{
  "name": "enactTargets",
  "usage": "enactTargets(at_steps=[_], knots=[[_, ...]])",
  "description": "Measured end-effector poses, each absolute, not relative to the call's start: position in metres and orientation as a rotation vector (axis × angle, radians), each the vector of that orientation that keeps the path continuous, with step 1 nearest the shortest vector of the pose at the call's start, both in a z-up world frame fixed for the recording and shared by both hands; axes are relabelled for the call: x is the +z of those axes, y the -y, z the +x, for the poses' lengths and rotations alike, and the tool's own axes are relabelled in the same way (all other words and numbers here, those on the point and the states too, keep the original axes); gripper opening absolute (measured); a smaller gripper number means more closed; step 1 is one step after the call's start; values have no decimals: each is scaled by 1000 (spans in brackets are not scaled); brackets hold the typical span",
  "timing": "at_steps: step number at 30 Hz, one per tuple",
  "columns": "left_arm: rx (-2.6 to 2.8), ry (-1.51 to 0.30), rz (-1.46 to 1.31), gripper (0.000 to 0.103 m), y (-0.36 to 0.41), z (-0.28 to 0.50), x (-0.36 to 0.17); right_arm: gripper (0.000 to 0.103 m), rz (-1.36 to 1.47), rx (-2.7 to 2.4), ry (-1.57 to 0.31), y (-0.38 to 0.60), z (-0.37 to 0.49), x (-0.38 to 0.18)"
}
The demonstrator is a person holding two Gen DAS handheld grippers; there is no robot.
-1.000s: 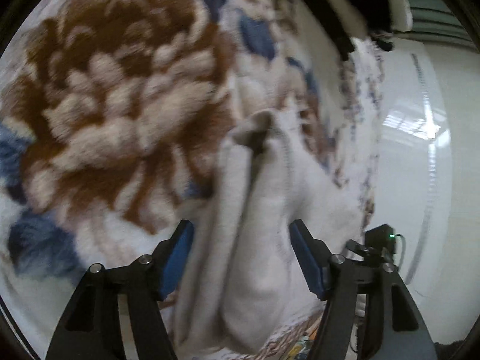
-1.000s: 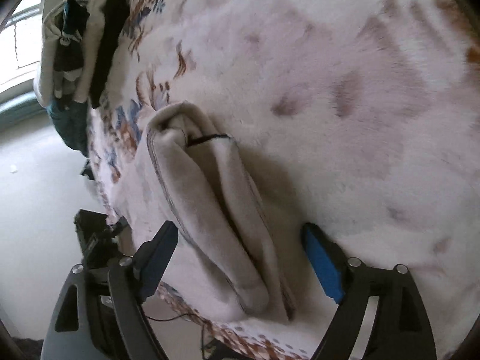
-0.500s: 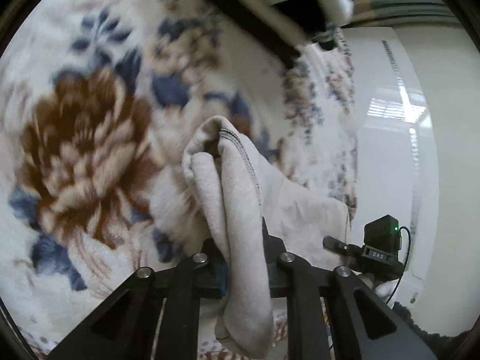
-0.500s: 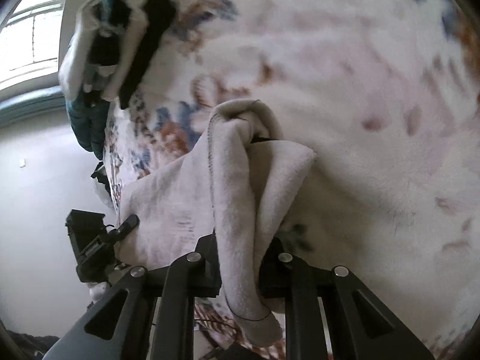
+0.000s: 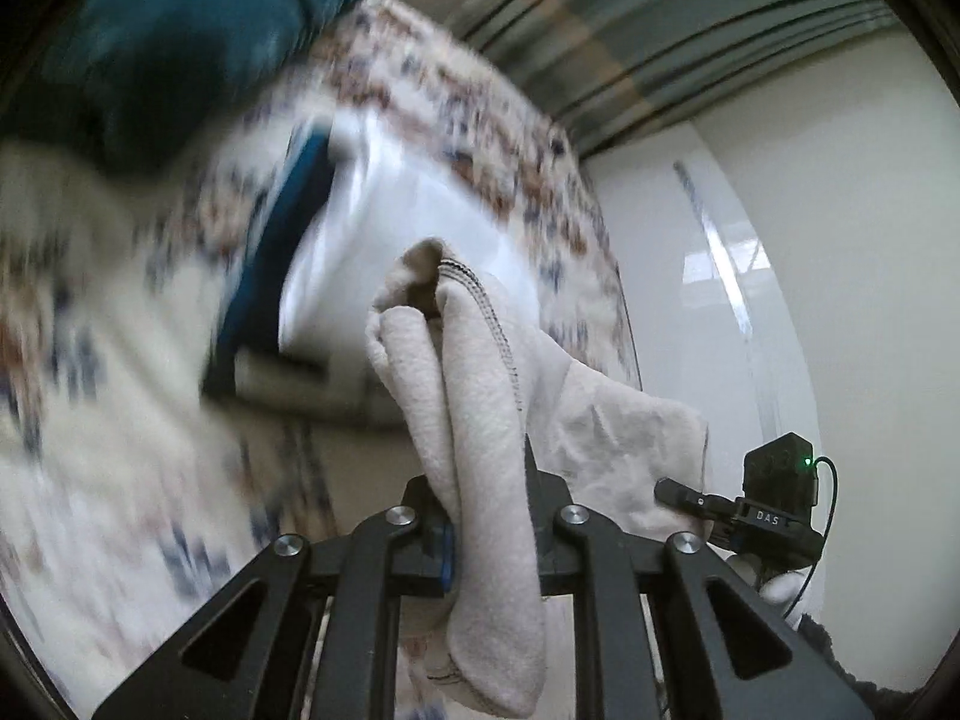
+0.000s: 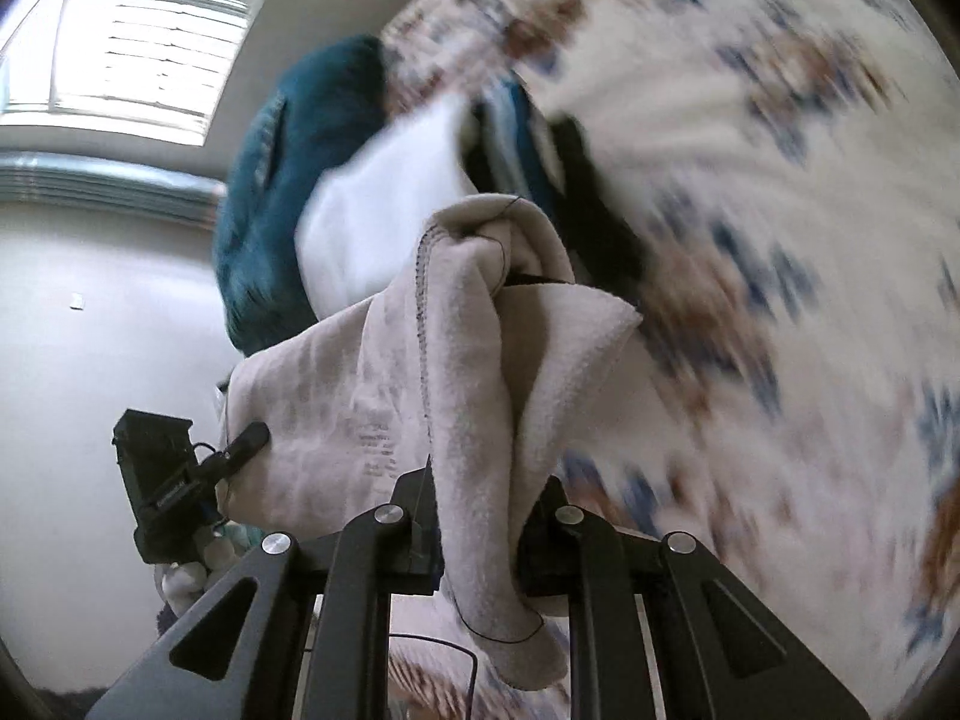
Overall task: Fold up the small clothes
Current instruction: 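Lift the folded shirt with both grippers and carry it to the clothes stack, then lower the folded shirt onto the stack and open both grippers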
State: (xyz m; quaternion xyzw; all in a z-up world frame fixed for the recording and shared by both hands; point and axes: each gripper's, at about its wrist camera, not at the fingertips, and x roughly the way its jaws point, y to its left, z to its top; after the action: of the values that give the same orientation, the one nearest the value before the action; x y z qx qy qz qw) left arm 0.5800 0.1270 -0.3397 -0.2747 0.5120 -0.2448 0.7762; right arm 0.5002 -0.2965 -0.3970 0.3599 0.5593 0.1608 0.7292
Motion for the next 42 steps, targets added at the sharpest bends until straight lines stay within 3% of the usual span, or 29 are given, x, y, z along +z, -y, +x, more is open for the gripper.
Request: enactTargets(at_steps=[3, 7, 13, 16, 18, 19, 20, 21, 30, 42], knots=[[-502, -1062, -555, 12, -135, 648, -326, 17, 770, 375, -1177, 284, 571, -378], [-422, -1104, -482, 14, -140, 711, -351, 17, 740, 356, -1156, 271, 660, -381], [-275, -1225, -273, 23, -132, 734, -393, 21, 562, 242, -1260, 241, 733, -418], [-208, -1182, -228, 43, -131, 727, -382, 39, 454, 181, -1280, 228, 739, -422], [-151, -1125, -192, 58, -129, 723, -370, 76, 390, 126, -1260, 223, 739, -418], [-119, -1087, -163, 73, -126, 715, -362, 79, 321, 65, -1226, 219, 736, -412], [-96, -1071, -140, 94, -123, 712, -359, 87, 275, 36, -1206, 214, 732, -409], [-82, -1067, -129, 102, -121, 711, -357, 100, 214, -7, -1185, 209, 728, -405], [52, -1083, -39, 103, -92, 665, -345, 103, 9, -172, -1159, 179, 663, -379], [53, -927, 21, 103, -53, 537, -224, 103, -27, -219, -1007, 168, 529, -238]])
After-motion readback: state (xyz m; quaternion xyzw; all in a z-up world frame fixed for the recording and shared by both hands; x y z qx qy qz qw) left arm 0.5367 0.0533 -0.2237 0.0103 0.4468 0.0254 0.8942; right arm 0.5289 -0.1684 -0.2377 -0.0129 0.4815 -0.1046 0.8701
